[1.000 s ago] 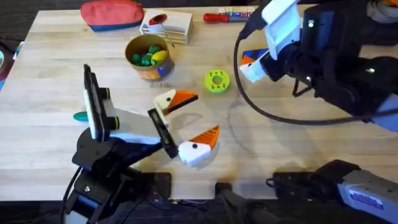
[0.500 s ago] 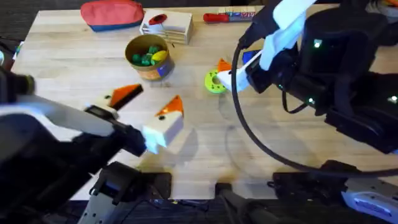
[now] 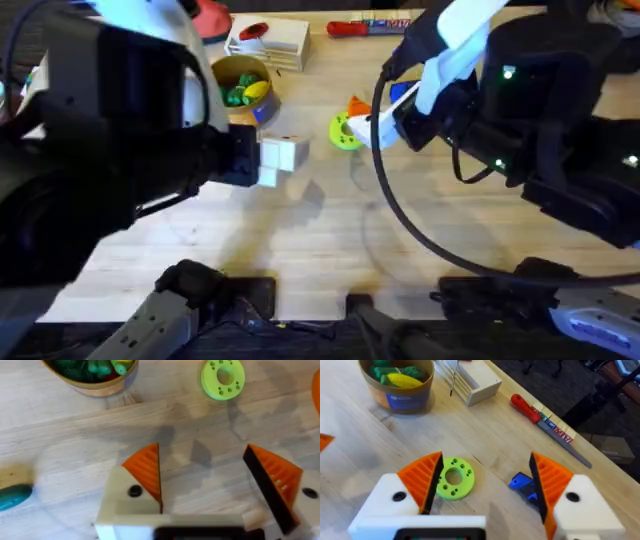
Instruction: Pick up the gripper from the table and insert it into the empty holder that is missing its gripper. Then pick up a screw, insert it into the mounting hole, and use the screwdriver to tighten it. Finally, clean up the table by picking up the vegetable and placing it into the bucket.
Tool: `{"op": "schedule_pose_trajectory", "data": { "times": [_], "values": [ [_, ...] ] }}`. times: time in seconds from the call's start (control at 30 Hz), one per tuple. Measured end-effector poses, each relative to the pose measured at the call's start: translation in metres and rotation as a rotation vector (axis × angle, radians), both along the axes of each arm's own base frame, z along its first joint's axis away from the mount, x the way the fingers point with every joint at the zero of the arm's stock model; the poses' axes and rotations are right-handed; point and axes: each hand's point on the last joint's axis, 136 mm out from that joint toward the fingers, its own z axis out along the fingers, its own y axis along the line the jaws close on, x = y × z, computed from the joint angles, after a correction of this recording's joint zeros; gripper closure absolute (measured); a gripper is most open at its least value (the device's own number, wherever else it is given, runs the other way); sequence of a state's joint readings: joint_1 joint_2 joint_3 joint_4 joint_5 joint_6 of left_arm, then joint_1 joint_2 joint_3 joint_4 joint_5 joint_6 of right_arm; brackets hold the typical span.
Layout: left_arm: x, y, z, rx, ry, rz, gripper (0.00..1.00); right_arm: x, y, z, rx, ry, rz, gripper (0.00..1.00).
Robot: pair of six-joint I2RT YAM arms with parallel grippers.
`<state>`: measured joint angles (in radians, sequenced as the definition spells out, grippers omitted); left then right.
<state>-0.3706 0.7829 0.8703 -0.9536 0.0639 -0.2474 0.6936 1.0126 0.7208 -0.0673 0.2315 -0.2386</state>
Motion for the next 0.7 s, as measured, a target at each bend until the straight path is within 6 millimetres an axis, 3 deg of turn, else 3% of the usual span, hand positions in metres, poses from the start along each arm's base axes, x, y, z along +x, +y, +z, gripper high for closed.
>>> {"op": "schedule_pose_trajectory", "data": {
  "times": [0.1, 0.2, 0.53, 0.7],
  "values": [
    [0.005, 0.002, -0.012, 0.011, 0.056, 0.041, 0.013, 0.0, 0.0, 0.0, -0.001, 0.001, -0.001, 0.009],
    [0.013, 0.02, -0.021, 0.009, 0.103, 0.22, 0.013, -0.002, -0.002, -0.005, -0.014, 0.017, -0.001, 0.008],
    [0.013, 0.127, -0.029, -0.068, 0.144, 0.978, 0.014, -0.009, -0.008, -0.021, -0.063, 0.076, -0.001, 0.009],
    [0.003, 0.175, -0.056, -0.087, 0.269, 1.249, 0.013, -0.008, -0.007, -0.021, -0.062, 0.075, -0.002, 0.009]
  ]
}}
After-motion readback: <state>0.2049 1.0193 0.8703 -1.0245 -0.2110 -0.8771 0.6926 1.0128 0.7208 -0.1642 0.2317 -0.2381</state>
